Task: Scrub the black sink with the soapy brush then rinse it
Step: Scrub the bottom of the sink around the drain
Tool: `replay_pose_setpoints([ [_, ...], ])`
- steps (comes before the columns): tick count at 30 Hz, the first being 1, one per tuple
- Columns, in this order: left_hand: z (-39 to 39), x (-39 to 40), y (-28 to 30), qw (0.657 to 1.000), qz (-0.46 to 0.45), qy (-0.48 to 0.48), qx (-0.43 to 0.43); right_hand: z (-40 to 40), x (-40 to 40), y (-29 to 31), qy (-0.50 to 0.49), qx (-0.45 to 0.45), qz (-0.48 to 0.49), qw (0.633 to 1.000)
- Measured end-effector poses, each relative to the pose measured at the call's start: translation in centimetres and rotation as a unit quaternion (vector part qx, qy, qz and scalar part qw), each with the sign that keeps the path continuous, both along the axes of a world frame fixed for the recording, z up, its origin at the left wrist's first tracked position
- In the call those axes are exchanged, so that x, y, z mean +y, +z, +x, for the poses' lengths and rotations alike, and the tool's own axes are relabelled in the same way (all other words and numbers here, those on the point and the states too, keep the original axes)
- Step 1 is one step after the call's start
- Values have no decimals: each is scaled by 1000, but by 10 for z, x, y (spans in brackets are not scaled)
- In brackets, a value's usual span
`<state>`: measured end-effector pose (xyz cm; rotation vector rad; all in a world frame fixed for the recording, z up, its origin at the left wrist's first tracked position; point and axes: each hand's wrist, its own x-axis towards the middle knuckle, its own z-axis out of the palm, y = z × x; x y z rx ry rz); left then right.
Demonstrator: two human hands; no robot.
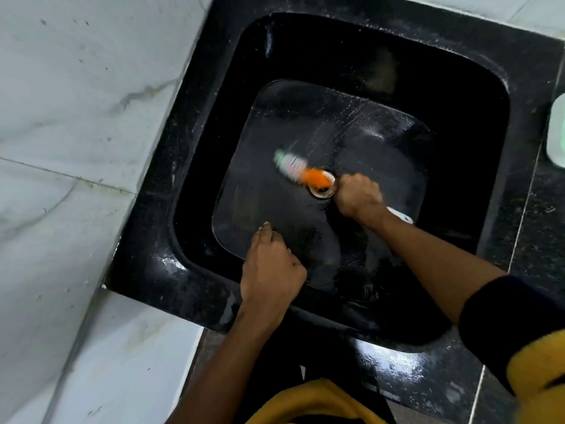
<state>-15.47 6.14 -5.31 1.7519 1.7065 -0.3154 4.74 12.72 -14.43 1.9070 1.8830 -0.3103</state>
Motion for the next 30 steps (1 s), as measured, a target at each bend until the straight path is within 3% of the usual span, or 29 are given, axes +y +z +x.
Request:
replay_pose_setpoints([
  [2, 1, 1, 0, 1000, -5, -6, -3, -1, -4, 3, 23, 19, -39, 999],
  [5, 0, 0, -2, 1000, -6, -25, -11, -15, -37, 27, 149, 75, -234, 958],
  [6, 0, 0, -2, 999, -6, -29, -14, -7, -39, 31, 166, 65, -256, 950],
  [10, 0, -1, -6, 999, 15, -33, -11, 51, 3, 45, 128, -24, -207, 970],
  [13, 1, -2, -8, 999, 19, -41, -12, 81, 12, 53, 183, -49, -175, 966],
  [16, 3, -2, -9, 999, 22, -46, -11, 72, 11, 52, 276, -116, -167, 939],
  [20, 3, -1, -7, 999, 12, -42, -7, 17, -14, 27, 225, -8, -214, 950],
  [24, 3, -1, -7, 999, 12, -47, -6, 29, -4, 19, 42, 65, -153, 985],
  [26, 3, 0, -7, 999, 11, -51, -6, 28, -7, 21, 89, 33, -147, 985],
  [30, 3, -1, -8, 999, 16, -51, -7, 26, -33, 29, 230, -14, -230, 945],
])
